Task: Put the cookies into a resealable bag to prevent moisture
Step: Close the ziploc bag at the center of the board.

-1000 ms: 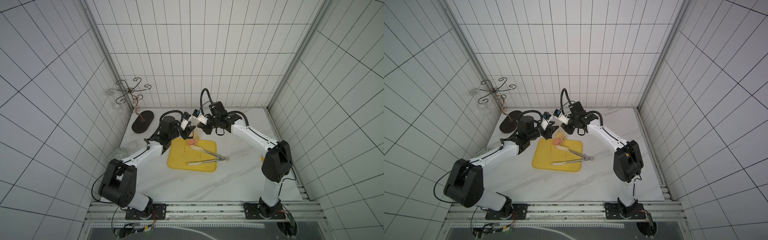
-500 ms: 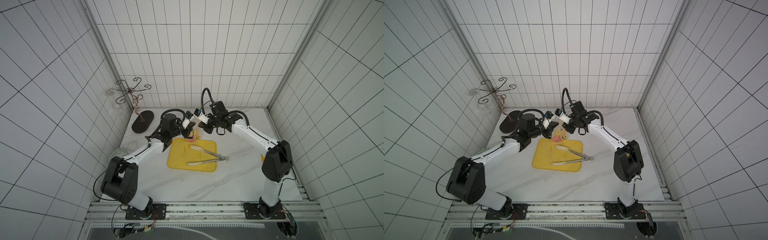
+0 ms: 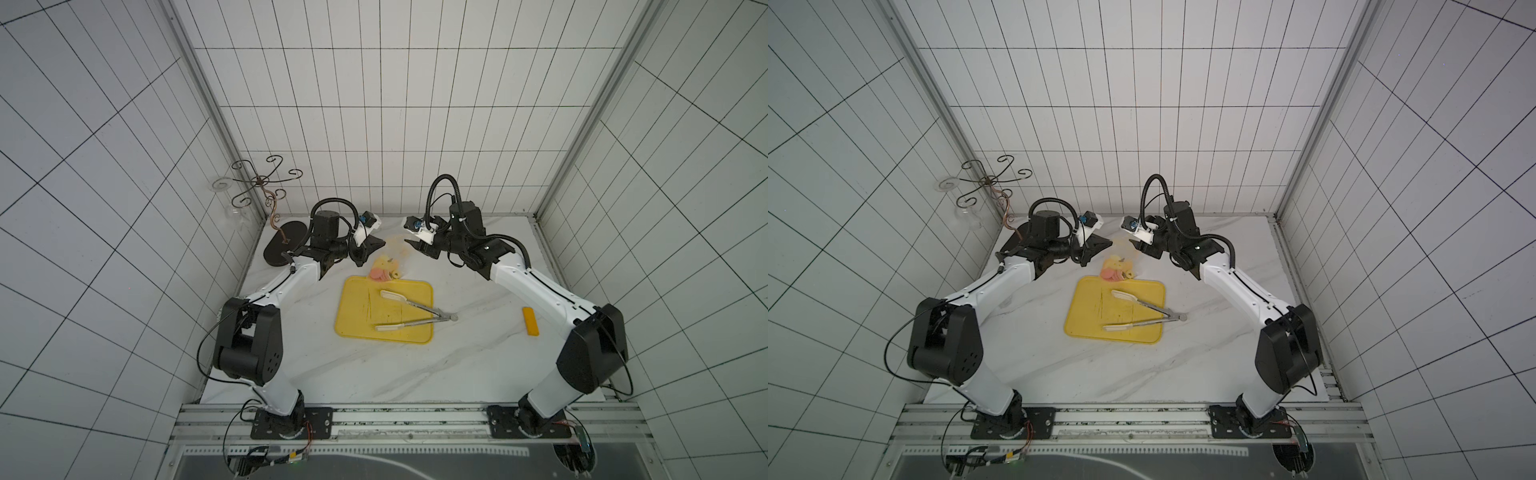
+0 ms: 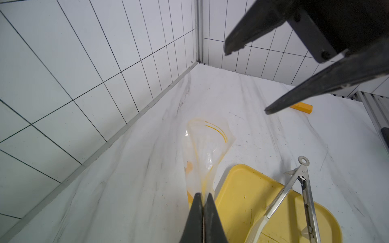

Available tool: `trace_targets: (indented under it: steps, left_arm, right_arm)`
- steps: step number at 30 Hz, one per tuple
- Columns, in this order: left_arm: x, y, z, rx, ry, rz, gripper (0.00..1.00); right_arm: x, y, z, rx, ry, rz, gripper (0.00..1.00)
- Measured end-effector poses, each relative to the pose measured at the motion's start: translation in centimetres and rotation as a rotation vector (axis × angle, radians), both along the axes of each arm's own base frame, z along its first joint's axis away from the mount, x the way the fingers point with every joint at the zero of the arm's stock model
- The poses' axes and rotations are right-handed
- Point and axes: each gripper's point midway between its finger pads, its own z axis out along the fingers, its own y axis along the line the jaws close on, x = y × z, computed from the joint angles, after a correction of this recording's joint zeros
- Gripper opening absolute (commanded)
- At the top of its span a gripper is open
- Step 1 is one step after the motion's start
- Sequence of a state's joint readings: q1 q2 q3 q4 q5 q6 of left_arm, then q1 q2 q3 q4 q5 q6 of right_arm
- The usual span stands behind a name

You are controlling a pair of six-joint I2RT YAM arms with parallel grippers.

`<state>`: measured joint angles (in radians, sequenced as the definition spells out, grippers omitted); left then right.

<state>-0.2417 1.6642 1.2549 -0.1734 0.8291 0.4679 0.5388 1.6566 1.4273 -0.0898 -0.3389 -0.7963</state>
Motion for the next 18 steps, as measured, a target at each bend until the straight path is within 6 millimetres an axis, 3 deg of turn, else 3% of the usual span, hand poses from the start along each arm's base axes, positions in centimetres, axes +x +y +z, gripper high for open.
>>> trace_targets:
  steps: [6,9,12,18]
  left_arm:
    - [0.1,0.1,-0.4,0.033,-0.019,-0.049,0.0]
    - [0.7,0.2,-0.3,0.04,-0.025,-0.059,0.0]
    - [0.6,0.4,-0.5,0.056,-0.033,-0.071,0.0]
    - [-0.1,0.9,-1.8,0.137,-0.033,-0.09,0.0]
  right_arm:
    - [0.2,2.2,-7.6,-0.078,0.153,0.119,0.61]
    - [-0.1,2.8,-9.5,-0.107,0.192,0.147,0.6]
    - [0.0,3.1,-9.4,-0.113,0.184,0.156,0.59]
    - [0.3,3.4,-6.3,-0.086,0.124,0.155,0.6]
